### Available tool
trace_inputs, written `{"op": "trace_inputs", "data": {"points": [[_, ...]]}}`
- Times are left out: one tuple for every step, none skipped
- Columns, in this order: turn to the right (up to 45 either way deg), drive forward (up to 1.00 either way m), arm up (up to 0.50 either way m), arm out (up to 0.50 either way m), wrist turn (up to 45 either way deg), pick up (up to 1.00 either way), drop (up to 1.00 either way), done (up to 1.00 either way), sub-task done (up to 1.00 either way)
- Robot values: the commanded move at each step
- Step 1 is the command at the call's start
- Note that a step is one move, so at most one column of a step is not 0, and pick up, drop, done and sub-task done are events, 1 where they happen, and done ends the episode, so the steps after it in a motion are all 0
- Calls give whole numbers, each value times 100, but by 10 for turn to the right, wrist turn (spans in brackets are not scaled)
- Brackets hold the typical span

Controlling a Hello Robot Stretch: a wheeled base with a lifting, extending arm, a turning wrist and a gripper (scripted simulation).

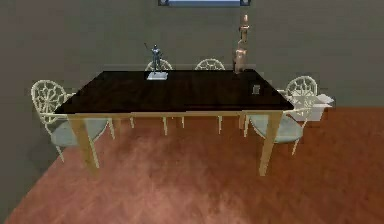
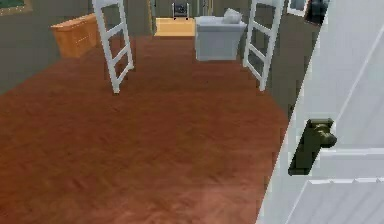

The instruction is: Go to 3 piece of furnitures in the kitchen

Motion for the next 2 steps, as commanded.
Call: {"op": "trace_inputs", "data": {"points": [[450,0,0,0,0,0,0,0,0],[60,0,0,0,0,0,0,0,0]]}}
